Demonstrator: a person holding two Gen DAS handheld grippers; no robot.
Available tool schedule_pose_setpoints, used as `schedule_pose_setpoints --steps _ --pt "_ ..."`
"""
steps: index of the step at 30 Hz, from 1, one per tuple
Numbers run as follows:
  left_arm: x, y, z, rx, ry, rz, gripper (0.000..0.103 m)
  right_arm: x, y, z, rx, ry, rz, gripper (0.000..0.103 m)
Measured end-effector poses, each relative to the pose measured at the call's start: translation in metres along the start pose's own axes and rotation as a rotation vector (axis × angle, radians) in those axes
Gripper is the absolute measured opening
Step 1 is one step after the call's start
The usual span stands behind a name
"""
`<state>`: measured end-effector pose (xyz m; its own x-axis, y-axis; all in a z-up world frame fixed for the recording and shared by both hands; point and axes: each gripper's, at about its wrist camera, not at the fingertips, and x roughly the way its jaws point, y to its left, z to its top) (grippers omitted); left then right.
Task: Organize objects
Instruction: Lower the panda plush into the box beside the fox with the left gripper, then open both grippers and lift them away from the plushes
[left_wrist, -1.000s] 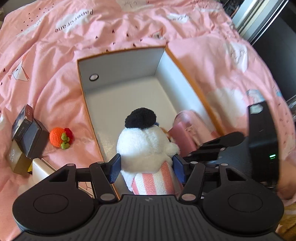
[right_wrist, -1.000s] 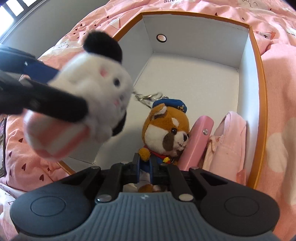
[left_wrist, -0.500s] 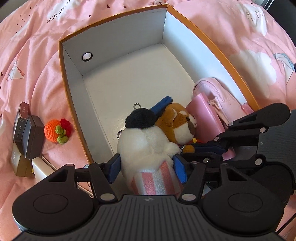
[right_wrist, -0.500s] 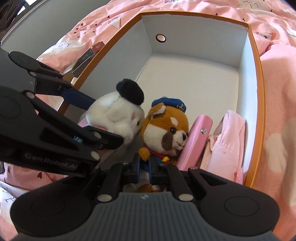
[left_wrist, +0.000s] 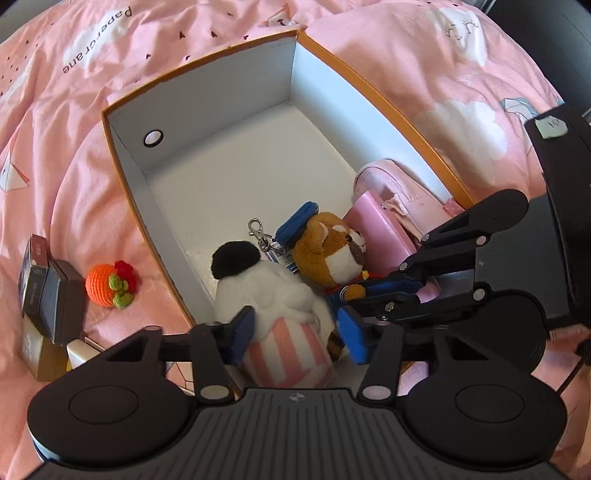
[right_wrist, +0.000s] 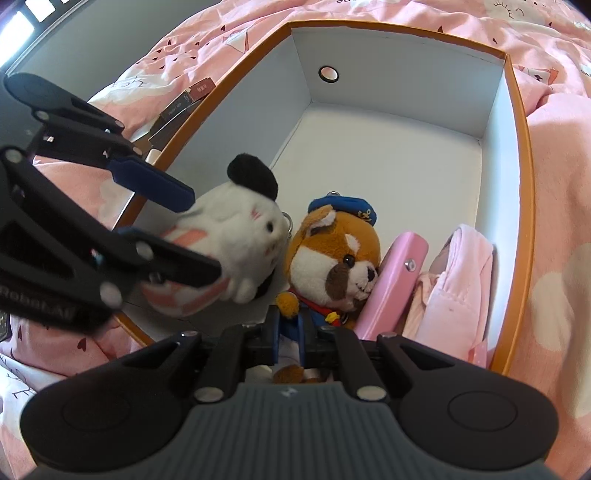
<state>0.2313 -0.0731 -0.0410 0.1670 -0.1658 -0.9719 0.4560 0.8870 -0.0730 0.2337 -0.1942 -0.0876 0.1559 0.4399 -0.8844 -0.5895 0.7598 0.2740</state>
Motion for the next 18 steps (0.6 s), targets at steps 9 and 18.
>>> schedule_pose_setpoints --steps 9,18 --pt "0.012 -0.011 -0.01 0.056 0.044 0.011 0.027 -0.003 0.001 0.003 0.038 0.002 0.057 0.002" --pt "0.023 -0.015 -0.025 0.044 0.046 -0.021 0.015 -0.006 0.005 0.002 0.015 0.03 0.05 0.007"
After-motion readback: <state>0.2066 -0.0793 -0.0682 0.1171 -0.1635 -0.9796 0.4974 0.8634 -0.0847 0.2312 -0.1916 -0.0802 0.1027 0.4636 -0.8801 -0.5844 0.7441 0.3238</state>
